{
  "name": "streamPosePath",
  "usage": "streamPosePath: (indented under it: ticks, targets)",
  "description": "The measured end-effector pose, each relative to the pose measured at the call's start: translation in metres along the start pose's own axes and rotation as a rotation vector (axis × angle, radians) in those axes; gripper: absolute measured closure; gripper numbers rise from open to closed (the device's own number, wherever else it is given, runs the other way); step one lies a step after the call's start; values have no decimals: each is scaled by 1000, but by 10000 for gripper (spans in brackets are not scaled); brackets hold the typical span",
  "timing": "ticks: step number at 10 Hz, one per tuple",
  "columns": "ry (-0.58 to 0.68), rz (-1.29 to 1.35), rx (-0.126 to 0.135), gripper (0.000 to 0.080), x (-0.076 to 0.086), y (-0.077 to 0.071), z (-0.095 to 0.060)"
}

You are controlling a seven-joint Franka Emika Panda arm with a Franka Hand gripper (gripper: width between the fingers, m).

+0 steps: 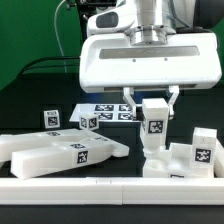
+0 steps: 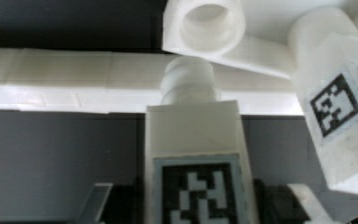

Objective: Assemble chair

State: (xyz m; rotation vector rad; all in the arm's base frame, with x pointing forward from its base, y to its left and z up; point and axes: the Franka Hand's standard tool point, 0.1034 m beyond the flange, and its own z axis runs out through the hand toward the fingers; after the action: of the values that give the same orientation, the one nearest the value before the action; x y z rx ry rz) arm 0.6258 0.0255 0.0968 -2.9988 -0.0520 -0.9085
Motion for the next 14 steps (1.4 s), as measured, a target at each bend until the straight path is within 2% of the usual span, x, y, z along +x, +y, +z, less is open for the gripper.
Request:
streamPosePath:
  ticks: [3, 7, 9, 12, 13, 14]
  targets:
    - [-20, -4, 8, 515, -11, -8, 7]
    - [-31, -8, 7, 515, -22, -11, 16]
    - [-1, -10, -3, 515, -23, -14, 19]
    - [-12, -10, 4, 515, -25, -17, 20]
    - [-16, -10, 5, 420, -26, -18, 21]
    - [-16, -10, 5, 280, -26, -18, 21]
